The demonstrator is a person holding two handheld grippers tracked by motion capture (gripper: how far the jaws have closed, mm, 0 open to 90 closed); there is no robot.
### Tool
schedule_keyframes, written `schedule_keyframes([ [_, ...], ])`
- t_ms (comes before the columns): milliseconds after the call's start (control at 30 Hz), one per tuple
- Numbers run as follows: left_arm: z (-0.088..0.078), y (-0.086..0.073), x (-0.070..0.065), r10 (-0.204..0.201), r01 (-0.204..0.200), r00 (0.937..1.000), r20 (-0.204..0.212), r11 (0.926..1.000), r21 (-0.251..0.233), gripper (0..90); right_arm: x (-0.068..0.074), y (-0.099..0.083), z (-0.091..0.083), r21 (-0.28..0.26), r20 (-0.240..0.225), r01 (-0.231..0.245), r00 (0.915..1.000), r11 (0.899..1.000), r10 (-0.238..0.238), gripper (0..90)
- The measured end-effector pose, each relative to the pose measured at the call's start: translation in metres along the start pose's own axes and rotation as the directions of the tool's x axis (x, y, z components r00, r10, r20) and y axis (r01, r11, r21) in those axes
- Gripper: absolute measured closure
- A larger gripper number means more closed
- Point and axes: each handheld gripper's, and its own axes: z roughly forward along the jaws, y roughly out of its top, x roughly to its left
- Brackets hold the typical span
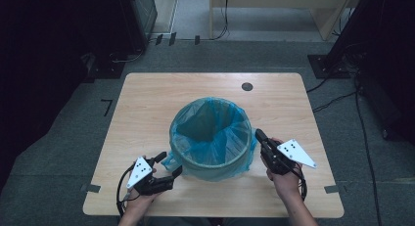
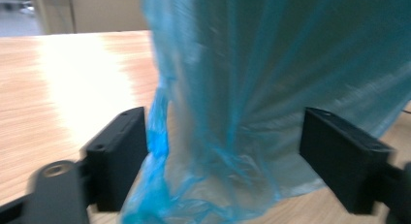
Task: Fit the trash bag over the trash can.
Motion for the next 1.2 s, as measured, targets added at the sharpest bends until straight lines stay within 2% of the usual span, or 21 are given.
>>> schedule_keyframes([
  [33,-0.002,0.001,0.001,-0.013,0.013,0.9999,0.001,0.9999,-0.007,13.5,-0.002,0.002,-0.001,-0.002,0.001,0.009,1.0000,1.000,-0.009,90.0],
  [133,-0.009,0.003,0.003,-0.009,0.009,0.9999,-0.010,1.0000,0.003,0.3,-0.008,0.010,-0.005,-0.015,-0.005,0.036,0.9993,0.999,-0.036,90.0],
  [300,-0.022,0.007,0.003,-0.016,0.017,0.9998,0.010,0.9998,-0.015,0.0,-0.012,0.029,-0.011,-0.043,-0.022,0.100,0.9946,0.994,-0.101,90.0],
  [367,-0.025,0.009,0.003,-0.025,0.026,0.9995,0.016,0.9994,-0.023,0.0,-0.013,0.032,-0.012,-0.045,-0.024,0.106,0.9939,0.993,-0.107,90.0],
  [467,-0.029,0.010,0.004,-0.022,0.022,0.9994,-0.027,0.9997,-0.005,0.0,-0.011,0.041,-0.011,-0.054,-0.043,0.136,0.9895,0.989,-0.138,90.0],
  [500,-0.030,0.010,0.005,-0.021,0.021,0.9988,-0.044,0.9997,0.007,0.0,-0.010,0.048,-0.011,-0.057,-0.074,0.166,0.9827,0.985,-0.170,90.0],
  [533,-0.032,0.008,0.007,-0.021,0.022,0.9978,-0.062,0.9997,0.012,0.0,-0.010,0.048,-0.011,-0.057,-0.074,0.166,0.9827,0.985,-0.170,90.0],
  [567,-0.033,0.007,0.009,-0.020,0.023,0.9959,-0.088,0.9993,0.029,0.0,-0.009,0.051,-0.010,-0.061,-0.100,0.185,0.9766,0.981,-0.190,90.0],
  [600,-0.035,0.007,0.010,-0.020,0.025,0.9947,-0.101,0.9987,0.045,0.0,-0.007,0.055,-0.010,-0.063,-0.135,0.202,0.9686,0.977,-0.209,90.0],
  [667,-0.037,0.005,0.014,-0.016,0.026,0.9922,-0.124,0.9965,0.080,0.0,-0.004,0.062,-0.008,-0.074,-0.172,0.254,0.9492,0.964,-0.264,90.0],
  [700,-0.039,0.002,0.019,-0.006,0.030,0.9846,-0.175,0.9904,0.135,0.0,-0.002,0.069,-0.006,-0.079,-0.204,0.284,0.9337,0.956,-0.294,90.0],
  [733,-0.039,0.002,0.019,-0.006,0.030,0.9846,-0.175,0.9904,0.135,0.0,-0.002,0.069,-0.006,-0.079,-0.204,0.284,0.9337,0.956,-0.294,90.0],
  [767,-0.039,0.000,0.022,-0.010,0.042,0.9802,-0.198,0.9860,0.161,0.0,-0.001,0.076,-0.004,-0.084,-0.233,0.304,0.9201,0.949,-0.315,90.0],
  [800,-0.039,-0.002,0.025,-0.014,0.058,0.9748,-0.223,0.9793,0.194,0.0,-0.001,0.076,-0.004,-0.084,-0.233,0.304,0.9201,0.949,-0.315,90.0],
  [833,-0.040,-0.004,0.028,-0.011,0.065,0.9699,-0.243,0.9750,0.213,0.0,0.000,0.079,-0.003,-0.088,-0.248,0.313,0.9125,0.946,-0.325,90.0],
  [933,-0.040,-0.010,0.040,-0.013,0.101,0.9535,-0.301,0.9544,0.281,0.0,0.001,0.087,0.001,-0.098,-0.313,0.325,0.8872,0.941,-0.339,90.0],
  [1000,-0.037,-0.014,0.045,0.006,0.115,0.9397,-0.342,0.9361,0.333,0.0,0.004,0.092,0.003,-0.110,-0.362,0.343,0.8605,0.933,-0.359,90.0],
  [1067,-0.034,-0.018,0.049,0.002,0.134,0.9370,-0.349,0.9211,0.365,0.0,0.007,0.097,0.005,-0.114,-0.396,0.370,0.8340,0.922,-0.384,90.0],
  [1100,-0.034,-0.020,0.052,-0.011,0.151,0.9367,-0.350,0.9142,0.376,0.0,0.010,0.103,0.007,-0.126,-0.441,0.400,0.7974,0.908,-0.412,90.0],
  [1133,-0.033,-0.021,0.054,-0.020,0.164,0.9355,-0.353,0.9099,0.381,0.0,0.010,0.103,0.007,-0.126,-0.441,0.400,0.7974,0.908,-0.412,90.0],
  [1200,-0.032,-0.024,0.056,-0.017,0.170,0.9335,-0.358,0.9009,0.399,0.0,0.015,0.109,0.010,-0.131,-0.481,0.438,0.7561,0.889,-0.444,90.0],
])
